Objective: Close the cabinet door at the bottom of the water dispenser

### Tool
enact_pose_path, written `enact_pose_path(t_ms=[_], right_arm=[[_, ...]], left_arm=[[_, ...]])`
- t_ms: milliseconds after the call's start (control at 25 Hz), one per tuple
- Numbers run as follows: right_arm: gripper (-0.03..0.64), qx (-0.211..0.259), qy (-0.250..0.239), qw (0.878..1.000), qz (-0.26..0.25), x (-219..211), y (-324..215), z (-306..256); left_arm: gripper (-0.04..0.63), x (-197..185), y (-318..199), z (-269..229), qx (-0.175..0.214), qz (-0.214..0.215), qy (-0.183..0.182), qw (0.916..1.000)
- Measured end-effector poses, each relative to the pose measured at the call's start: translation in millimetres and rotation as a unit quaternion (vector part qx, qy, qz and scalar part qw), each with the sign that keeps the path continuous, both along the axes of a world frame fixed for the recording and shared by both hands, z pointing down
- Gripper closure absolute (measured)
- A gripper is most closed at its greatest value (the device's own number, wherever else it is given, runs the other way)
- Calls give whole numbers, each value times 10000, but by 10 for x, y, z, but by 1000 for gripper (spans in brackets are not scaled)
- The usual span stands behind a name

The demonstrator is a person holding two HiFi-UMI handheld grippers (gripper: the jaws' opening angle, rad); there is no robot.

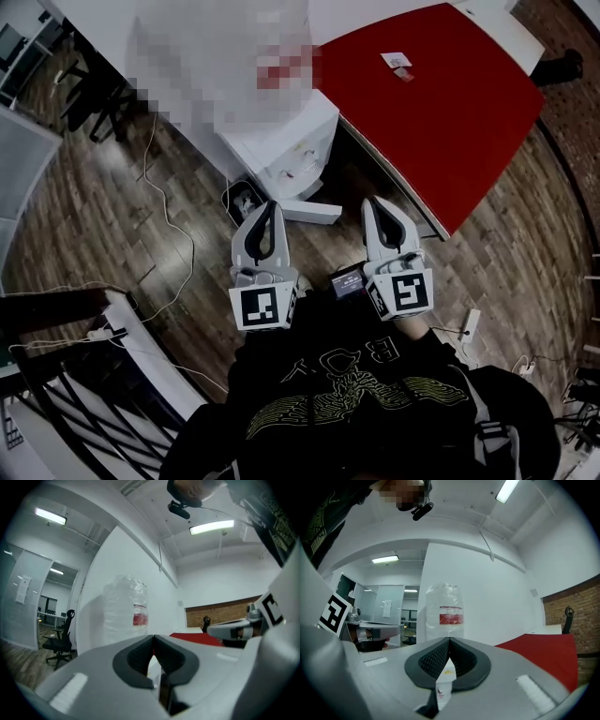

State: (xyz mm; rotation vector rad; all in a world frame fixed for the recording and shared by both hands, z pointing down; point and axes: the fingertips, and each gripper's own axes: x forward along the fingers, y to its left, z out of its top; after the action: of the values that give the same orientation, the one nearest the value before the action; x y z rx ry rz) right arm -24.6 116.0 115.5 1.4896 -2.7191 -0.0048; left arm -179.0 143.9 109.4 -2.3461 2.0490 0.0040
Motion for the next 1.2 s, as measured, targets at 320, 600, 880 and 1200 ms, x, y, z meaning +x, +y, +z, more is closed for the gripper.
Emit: enact_pose_path(t_ms=[320,600,880,1200], right_arm=[[618,271,19,9995,-131,-177,-598,-52],[618,846,-147,9963,67,-108,-822,-63],[618,635,-190,9977,122,-128,-1125,303],[618,33,-27,9998,193,-44,-1387,1164]], left_arm=[[589,-11,-536,-4,51,7,-44,10000],[589,218,-964,122,26,260,173,9995],[589,318,-1276,637,-432,569,325,9969],[589,499,-1491,1310,-851,799,228,9929]])
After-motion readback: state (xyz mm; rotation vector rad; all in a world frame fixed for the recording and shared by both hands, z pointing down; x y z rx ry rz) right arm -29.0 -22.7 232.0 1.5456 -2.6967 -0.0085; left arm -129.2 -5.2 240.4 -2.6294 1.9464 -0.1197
